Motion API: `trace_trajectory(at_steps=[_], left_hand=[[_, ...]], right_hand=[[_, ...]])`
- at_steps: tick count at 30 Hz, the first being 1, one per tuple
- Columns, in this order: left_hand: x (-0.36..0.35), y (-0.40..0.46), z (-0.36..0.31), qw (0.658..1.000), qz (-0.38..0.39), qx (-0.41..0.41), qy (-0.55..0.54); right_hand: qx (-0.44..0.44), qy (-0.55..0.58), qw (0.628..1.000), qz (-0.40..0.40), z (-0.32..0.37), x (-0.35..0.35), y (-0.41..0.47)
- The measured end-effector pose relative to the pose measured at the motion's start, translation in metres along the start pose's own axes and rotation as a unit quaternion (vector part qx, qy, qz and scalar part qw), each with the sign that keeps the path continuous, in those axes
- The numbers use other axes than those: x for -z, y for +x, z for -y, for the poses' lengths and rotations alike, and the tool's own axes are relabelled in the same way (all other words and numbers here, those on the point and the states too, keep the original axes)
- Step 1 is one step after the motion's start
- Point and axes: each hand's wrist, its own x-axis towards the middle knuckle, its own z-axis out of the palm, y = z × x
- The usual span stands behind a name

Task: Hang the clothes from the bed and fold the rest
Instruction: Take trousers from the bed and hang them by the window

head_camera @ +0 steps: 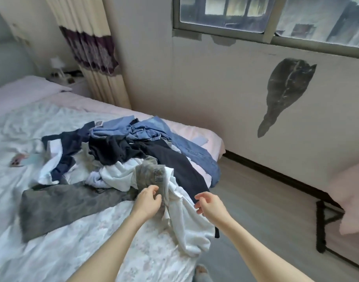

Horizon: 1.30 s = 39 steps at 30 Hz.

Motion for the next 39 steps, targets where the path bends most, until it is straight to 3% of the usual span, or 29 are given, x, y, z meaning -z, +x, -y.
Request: trace_trajectory(at_steps=[8, 13, 18, 24, 31, 39], left_hand=[[-0.052, 0.146, 0.003, 0.984, -0.009, 0.174, -0.035], [-0.074, 0.175, 0.017, 0.975, -0.015, 0.222, -0.008], [-0.058, 0.183, 0.038, 0.981, 0.0, 0.178, -0.084], [-0.032, 0.168, 0.048, 0.982, 0.001, 0.162, -0.101], [0.041, 0.135, 0.017, 0.981, -0.138, 0.073, -0.117], [0.14, 0.088, -0.035, 0.943, -0.304, -0.023, -0.135]], right_hand=[[0.009, -0.037, 0.997, 0.065, -0.008, -0.008, 0.169], [-0.02, -0.055, 0.994, 0.088, -0.011, -0.02, 0.214], [-0.024, -0.077, 0.99, 0.112, -0.005, -0.03, 0.219], [-0.016, -0.065, 0.993, 0.1, 0.012, -0.042, 0.191], [0.081, -0.038, 0.987, 0.132, 0.047, -0.06, 0.126], [0.211, -0.137, 0.964, 0.089, 0.104, -0.065, 0.099]])
